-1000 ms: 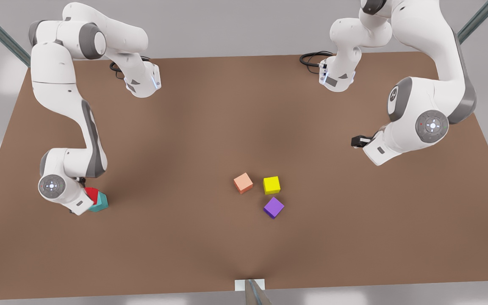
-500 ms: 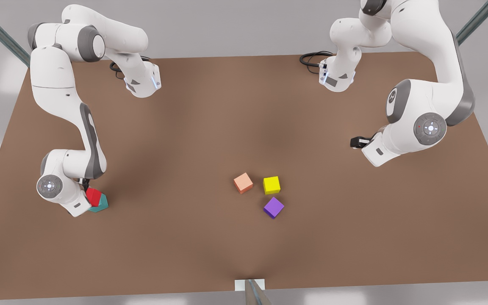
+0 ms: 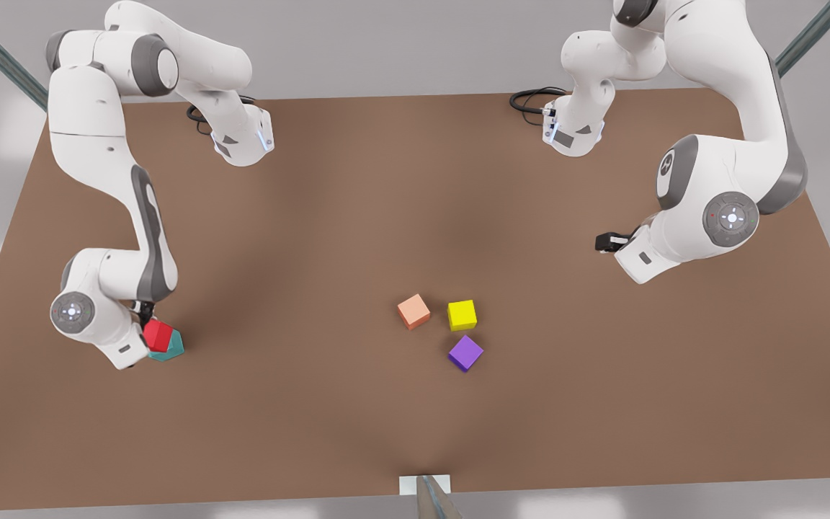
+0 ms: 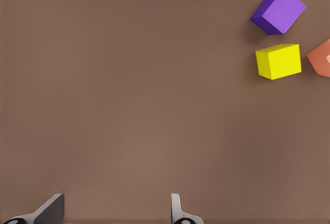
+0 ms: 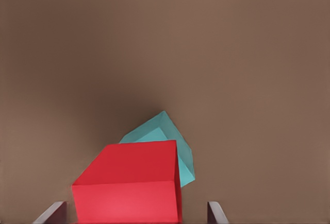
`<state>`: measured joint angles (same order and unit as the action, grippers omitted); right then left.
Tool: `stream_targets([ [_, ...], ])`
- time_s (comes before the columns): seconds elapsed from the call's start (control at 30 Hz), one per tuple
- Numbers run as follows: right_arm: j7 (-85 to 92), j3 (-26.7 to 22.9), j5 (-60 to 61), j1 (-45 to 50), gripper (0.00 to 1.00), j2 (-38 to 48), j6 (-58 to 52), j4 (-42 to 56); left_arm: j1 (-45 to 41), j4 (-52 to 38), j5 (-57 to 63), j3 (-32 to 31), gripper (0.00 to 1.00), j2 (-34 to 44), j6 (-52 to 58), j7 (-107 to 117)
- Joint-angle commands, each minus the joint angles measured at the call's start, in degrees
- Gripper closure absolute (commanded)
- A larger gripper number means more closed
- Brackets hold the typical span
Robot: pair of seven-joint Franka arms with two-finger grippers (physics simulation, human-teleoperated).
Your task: Pick up red wooden cube and pass to hand red wooden cube and place in blue wooden cube
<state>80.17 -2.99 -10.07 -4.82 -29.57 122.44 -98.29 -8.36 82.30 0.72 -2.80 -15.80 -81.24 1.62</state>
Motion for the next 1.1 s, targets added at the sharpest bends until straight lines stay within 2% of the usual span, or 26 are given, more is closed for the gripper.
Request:
stream_targets([
  [0.0, -1.07, 0.09, 1.54, -0.01, 0.0, 1.27, -4.84, 0.12, 0.01, -0.04, 0.07, -0.01, 0.0, 0.07, 0.03, 0.05],
  [0.07, -1.15, 0.18, 3.38, 0.08, 0.0, 2.94, -7.56, 0.38, 0.09, -0.04, 0.07, -0.01, 0.0, 0.07, 0.03, 0.05],
  [0.17, -5.97, 0.09, 8.22, 1.4, 0.0, 4.35, -16.79, 7.67, 0.09, -0.04, 0.07, -0.01, 0.0, 0.07, 0.03, 0.05],
  [0.23, -29.95, 0.01, 10.77, 1.22, 0.0, 3.73, -20.93, 11.01, 0.09, -0.04, 0.07, -0.01, 0.0, 0.07, -0.06, -0.04],
  [0.27, -56.57, 0.01, 10.68, 1.31, 0.0, 1.81, -20.84, 12.15, 0.09, -0.04, 0.07, -0.01, 0.0, 0.07, -0.06, 0.05],
  [0.33, -78.58, 0.01, 11.21, 2.45, 0.0, -2.94, -23.99, 20.23, 0.09, -0.04, 0.07, -0.01, 0.0, 0.07, -0.06, 0.05],
  [0.4, -78.85, 0.01, 12.09, 3.5, 0.0, -2.42, -28.31, 24.72, 0.09, -0.04, 0.07, -0.01, 0.0, 0.07, -0.06, 0.05],
  [0.47, -78.33, 0.01, 12.09, 3.51, 0.0, 5.04, -36.12, 23.85, 0.09, -0.04, 0.07, -0.01, 0.0, 0.07, -0.06, 0.05],
  [0.57, -78.06, -0.17, 11.83, 2.98, 0.0, 22.19, -37.1, 10.93, 0.18, -0.04, -0.02, -0.01, 0.0, 0.07, 0.03, -0.22],
  [0.67, -78.67, -0.43, 11.65, 2.89, 0.0, 31.42, -31.56, -1.2, 0.18, -0.04, -0.02, -0.01, 0.0, 0.15, 0.03, -0.22],
  [0.97, -78.85, -0.52, 11.39, 2.98, 0.0, 24.04, -40.97, 11.36, 0.36, -0.04, -0.02, -0.01, 0.0, 0.07, 0.03, -0.3],
  [1.07, -78.85, -0.52, 11.3, 3.15, 0.0, 23.69, -41.5, 11.54, 0.36, 0.05, -0.02, -0.01, 0.0, 0.06, 0.03, -0.3],
])
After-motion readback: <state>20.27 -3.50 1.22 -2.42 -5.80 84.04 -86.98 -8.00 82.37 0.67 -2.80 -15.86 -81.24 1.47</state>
